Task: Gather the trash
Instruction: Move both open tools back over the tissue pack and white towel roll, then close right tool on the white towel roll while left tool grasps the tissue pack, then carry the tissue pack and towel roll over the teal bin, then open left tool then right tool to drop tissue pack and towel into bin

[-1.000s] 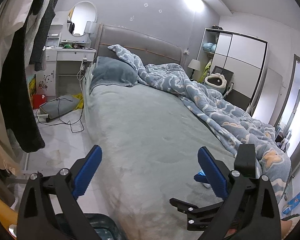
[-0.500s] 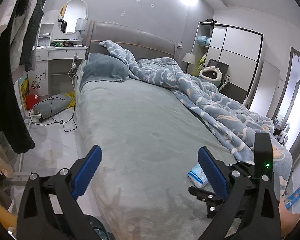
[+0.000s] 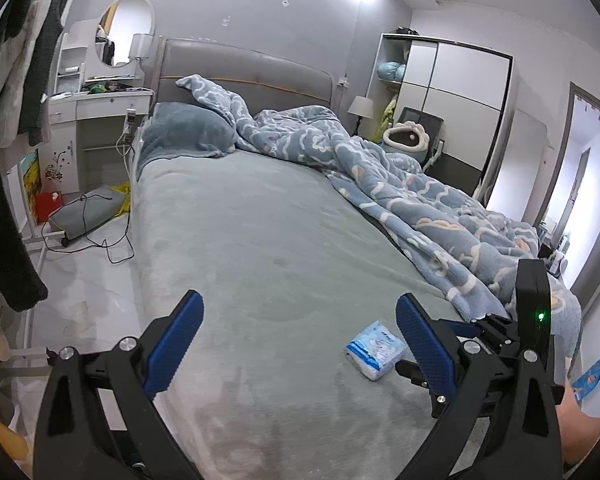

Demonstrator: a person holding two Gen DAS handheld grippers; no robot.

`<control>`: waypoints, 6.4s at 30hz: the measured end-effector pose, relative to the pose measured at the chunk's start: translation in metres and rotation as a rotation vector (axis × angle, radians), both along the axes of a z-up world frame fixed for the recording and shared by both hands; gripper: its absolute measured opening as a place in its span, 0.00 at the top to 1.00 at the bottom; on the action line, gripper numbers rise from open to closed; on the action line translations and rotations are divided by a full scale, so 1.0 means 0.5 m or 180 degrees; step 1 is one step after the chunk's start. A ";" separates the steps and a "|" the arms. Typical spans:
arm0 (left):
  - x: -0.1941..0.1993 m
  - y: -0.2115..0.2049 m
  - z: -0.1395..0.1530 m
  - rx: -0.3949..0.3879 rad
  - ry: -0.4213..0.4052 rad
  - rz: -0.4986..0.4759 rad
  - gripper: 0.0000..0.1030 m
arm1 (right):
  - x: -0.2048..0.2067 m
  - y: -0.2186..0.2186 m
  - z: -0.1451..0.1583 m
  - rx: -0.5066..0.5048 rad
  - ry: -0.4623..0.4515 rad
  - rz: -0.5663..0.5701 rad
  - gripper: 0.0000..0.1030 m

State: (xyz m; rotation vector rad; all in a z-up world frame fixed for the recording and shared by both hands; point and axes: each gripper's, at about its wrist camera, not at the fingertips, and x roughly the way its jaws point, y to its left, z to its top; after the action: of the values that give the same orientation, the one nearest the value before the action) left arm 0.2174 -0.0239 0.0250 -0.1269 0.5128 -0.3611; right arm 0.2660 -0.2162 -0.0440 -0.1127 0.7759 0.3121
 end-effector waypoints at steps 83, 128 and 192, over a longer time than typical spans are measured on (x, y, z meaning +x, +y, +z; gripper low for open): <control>0.140 -0.328 -0.246 0.0623 0.1111 -0.0069 0.19 | -0.053 -0.292 -0.004 0.0441 -0.0070 -0.0299 0.46; 0.082 0.015 -0.148 0.0562 0.0911 0.0231 0.21 | 0.027 0.071 0.068 0.0547 -0.0087 0.0338 0.46; -0.059 0.485 -0.372 0.0342 0.2571 0.0662 0.11 | 0.051 0.626 -0.101 0.0308 0.0627 0.1340 0.46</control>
State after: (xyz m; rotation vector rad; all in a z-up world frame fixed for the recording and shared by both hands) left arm 0.1880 0.2185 -0.1609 -0.2206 1.3036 -0.0614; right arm 0.2915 0.0966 -0.0944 -0.1558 0.9288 0.7681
